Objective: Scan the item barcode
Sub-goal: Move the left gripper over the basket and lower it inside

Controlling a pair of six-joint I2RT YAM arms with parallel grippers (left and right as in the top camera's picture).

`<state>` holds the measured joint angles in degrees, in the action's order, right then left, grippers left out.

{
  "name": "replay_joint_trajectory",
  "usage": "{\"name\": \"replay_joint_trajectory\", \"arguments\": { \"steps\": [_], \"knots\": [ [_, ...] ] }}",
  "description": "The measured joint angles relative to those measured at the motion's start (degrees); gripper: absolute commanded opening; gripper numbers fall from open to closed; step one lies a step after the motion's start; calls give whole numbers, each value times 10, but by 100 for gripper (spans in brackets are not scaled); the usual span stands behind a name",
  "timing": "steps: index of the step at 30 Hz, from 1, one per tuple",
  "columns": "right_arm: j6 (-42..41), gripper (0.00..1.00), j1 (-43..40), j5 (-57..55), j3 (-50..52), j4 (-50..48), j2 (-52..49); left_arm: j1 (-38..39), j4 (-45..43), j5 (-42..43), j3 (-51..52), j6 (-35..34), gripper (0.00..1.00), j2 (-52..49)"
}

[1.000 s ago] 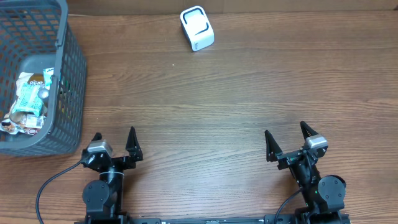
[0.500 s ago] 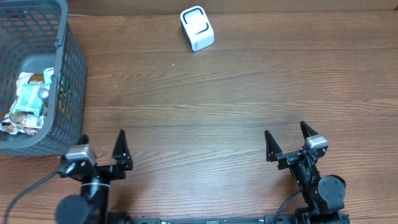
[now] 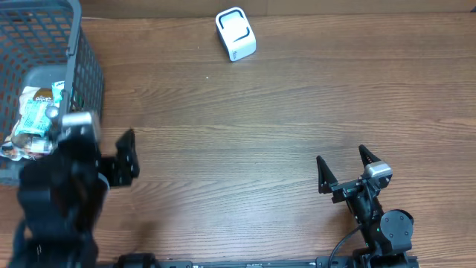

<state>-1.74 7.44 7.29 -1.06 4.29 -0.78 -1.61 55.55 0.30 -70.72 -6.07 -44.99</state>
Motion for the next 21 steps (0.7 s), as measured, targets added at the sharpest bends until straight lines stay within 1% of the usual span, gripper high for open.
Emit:
{"name": "replay_joint_trajectory", "arguments": {
  "steps": [1, 5, 8, 10, 11, 14, 17, 21],
  "knots": [
    [0, 100, 0, 0, 0, 0, 0, 0, 0, 4, -11, 3, 100, -21],
    [0, 100, 0, 0, 0, 0, 0, 0, -18, 19, -22, 7, 100, -79],
    [0, 100, 0, 0, 0, 0, 0, 0, -57, 13, -23, 8, 100, -97],
    [0, 100, 0, 0, 0, 0, 0, 0, -89, 3, -23, 13, 95, -104],
    [0, 100, 0, 0, 0, 0, 0, 0, -110, -2, -23, 18, 94, -107],
    [0, 100, 0, 0, 0, 0, 0, -1, -144, -10, -28, 33, 96, -120],
    [0, 100, 0, 0, 0, 0, 0, -18, -149, -12, -46, 36, 97, -145],
    [0, 100, 0, 0, 0, 0, 0, -72, -133, -10, -97, 37, 97, -202]
  ]
}}
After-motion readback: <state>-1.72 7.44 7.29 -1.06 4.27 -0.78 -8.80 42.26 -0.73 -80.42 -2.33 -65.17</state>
